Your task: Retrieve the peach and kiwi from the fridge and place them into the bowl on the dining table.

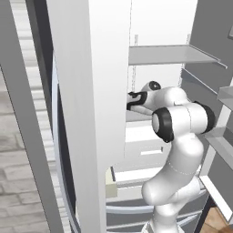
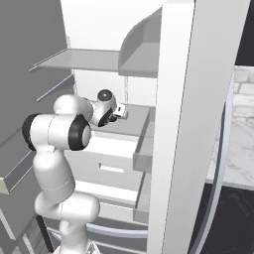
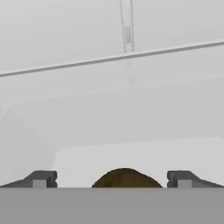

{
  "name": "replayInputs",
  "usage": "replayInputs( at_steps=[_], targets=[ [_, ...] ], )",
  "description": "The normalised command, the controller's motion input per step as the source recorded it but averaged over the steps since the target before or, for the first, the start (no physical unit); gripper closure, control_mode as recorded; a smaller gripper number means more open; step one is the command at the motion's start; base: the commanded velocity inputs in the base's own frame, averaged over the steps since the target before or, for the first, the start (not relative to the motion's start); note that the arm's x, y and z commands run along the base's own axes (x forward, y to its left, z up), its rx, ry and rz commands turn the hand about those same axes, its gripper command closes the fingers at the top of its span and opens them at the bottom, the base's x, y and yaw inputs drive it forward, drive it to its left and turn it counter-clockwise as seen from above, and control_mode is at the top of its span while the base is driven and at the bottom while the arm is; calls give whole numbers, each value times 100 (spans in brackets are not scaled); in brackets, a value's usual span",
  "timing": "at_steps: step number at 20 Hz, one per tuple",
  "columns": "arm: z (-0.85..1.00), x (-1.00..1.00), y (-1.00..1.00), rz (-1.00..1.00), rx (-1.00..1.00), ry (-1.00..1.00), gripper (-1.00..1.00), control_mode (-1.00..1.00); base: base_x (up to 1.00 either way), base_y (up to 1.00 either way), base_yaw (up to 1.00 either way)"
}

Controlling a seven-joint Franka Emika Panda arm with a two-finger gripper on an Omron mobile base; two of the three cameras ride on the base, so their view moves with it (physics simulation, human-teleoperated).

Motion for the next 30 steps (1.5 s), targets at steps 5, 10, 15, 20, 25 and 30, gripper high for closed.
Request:
replayInputs(
  at_steps=[5,10,15,20,25,30],
  targets=[
    [-42,4,0,0,0,3,-100,-100,0,0,0],
    [-67,-6,0,0,0,2,-100,-100,0,0,0],
    [-67,-12,0,0,0,0,-100,-100,0,0,0],
    [-59,-21,-6,0,0,1,-100,-100,0,0,0],
    [-59,-42,-12,0,0,2,-100,-100,0,0,0],
    [-58,-53,-20,-1,0,2,-100,-100,0,0,0]
  ],
)
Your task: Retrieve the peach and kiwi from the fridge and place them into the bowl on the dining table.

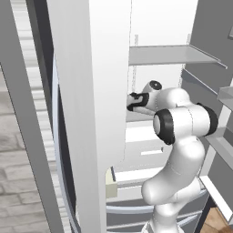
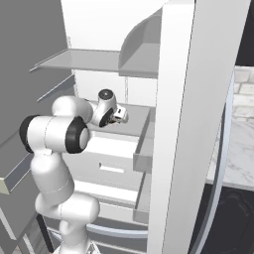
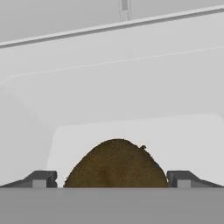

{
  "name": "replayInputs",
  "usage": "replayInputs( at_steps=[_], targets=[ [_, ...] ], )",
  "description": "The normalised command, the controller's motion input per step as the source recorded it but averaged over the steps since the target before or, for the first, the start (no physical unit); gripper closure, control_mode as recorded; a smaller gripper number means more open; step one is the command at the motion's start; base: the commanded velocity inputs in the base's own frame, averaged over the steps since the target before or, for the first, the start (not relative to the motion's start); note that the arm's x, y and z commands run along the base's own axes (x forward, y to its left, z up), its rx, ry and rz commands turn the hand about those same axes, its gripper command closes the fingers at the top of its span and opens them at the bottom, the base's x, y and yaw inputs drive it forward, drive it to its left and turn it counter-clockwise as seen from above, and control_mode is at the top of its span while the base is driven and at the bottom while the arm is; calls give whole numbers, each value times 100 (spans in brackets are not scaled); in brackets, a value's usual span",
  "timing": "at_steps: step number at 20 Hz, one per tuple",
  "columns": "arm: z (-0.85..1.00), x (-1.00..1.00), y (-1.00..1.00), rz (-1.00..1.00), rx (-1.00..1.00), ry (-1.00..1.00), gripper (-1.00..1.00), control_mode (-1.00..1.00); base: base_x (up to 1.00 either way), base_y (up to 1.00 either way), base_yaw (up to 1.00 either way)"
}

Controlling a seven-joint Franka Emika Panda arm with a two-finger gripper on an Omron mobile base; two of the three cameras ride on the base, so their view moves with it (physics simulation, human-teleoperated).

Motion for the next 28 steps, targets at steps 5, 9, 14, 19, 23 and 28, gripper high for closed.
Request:
replayInputs(
  at_steps=[5,9,14,19,23,28],
  targets=[
    [-43,-23,-8,-1,0,0,-100,-100,0,0,0],
    [-18,18,0,0,0,0,-100,-100,0,0,0],
    [-39,2,0,0,0,2,-100,-100,0,0,0],
    [-65,-17,0,0,0,9,100,-100,0,0,0],
    [-55,-8,0,0,0,5,100,-100,0,0,0],
    [-18,0,0,0,0,0,100,-100,0,0,0]
  ],
)
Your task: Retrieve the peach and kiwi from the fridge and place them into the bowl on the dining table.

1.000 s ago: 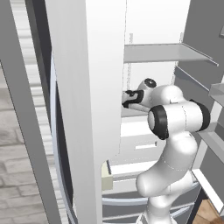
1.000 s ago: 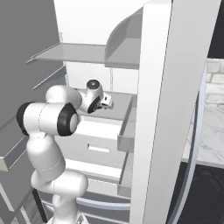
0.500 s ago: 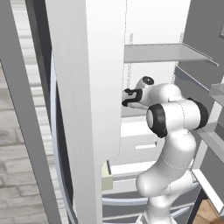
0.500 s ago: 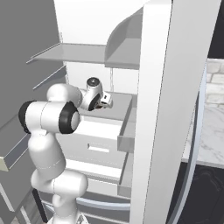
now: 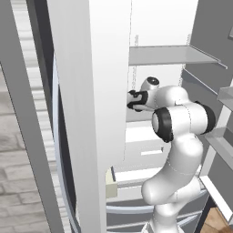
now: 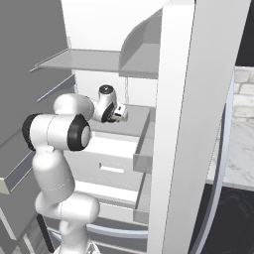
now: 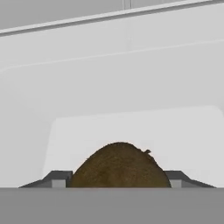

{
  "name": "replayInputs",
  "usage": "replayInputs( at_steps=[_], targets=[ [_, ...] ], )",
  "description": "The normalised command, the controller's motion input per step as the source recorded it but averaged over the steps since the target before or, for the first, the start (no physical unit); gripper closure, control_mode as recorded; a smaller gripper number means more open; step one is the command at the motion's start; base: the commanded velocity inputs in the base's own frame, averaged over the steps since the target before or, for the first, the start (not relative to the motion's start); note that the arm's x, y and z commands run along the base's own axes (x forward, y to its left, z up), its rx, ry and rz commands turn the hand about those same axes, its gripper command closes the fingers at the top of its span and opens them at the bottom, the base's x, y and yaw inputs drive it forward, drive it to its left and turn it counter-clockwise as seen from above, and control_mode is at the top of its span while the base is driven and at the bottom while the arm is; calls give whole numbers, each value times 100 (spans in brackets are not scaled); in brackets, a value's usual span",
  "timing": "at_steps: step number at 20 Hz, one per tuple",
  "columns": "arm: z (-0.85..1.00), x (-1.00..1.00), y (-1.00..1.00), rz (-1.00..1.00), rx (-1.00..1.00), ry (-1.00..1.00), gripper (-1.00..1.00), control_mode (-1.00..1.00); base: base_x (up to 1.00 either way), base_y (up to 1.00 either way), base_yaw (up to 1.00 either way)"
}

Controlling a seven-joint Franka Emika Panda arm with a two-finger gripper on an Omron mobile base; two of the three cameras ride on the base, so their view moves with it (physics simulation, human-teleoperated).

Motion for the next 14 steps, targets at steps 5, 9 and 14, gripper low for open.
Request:
replayInputs(
  at_steps=[5,9,14],
  targets=[
    [-13,-60,-15,0,0,-11,100,-100,0,0,0],
    [15,-100,-32,0,0,-15,100,-100,0,0,0],
    [79,-100,-27,8,0,-6,100,-100,0,0,0]
  ],
)
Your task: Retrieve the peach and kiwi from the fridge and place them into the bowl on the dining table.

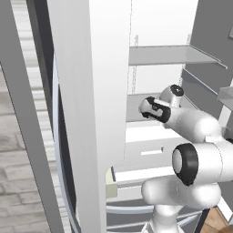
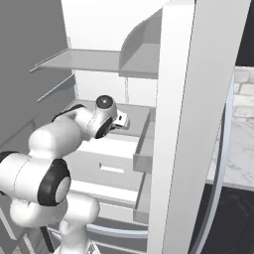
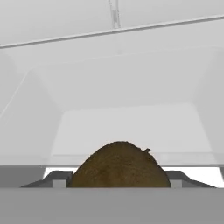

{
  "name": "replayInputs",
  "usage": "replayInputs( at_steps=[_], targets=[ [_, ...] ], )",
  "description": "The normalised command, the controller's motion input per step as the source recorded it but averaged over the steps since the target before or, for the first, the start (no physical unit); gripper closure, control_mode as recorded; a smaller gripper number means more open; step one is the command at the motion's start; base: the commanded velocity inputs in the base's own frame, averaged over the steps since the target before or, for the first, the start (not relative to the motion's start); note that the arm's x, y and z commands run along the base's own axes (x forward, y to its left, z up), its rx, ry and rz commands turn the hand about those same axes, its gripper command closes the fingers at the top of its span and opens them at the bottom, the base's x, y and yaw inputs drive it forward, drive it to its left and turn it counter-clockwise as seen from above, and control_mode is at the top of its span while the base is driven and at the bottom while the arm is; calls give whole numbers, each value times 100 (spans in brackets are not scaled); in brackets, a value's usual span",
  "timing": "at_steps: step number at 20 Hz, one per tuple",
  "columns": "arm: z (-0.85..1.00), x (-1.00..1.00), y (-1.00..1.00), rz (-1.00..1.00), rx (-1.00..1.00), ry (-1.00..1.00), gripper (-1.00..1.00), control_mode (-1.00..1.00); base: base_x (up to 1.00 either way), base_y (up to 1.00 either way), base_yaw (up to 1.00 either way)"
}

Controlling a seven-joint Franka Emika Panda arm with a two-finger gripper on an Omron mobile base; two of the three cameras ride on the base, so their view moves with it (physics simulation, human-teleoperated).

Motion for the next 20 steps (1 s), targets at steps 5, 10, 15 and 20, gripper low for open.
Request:
replayInputs(
  at_steps=[5,10,15,20],
  targets=[
    [100,-98,-10,13,0,2,100,-100,0,0,0],
    [100,-99,0,15,-6,11,100,-100,0,0,0],
    [65,-100,0,12,-9,4,100,-100,0,0,0],
    [18,-100,0,2,-4,-8,100,-100,0,0,0]
  ],
)
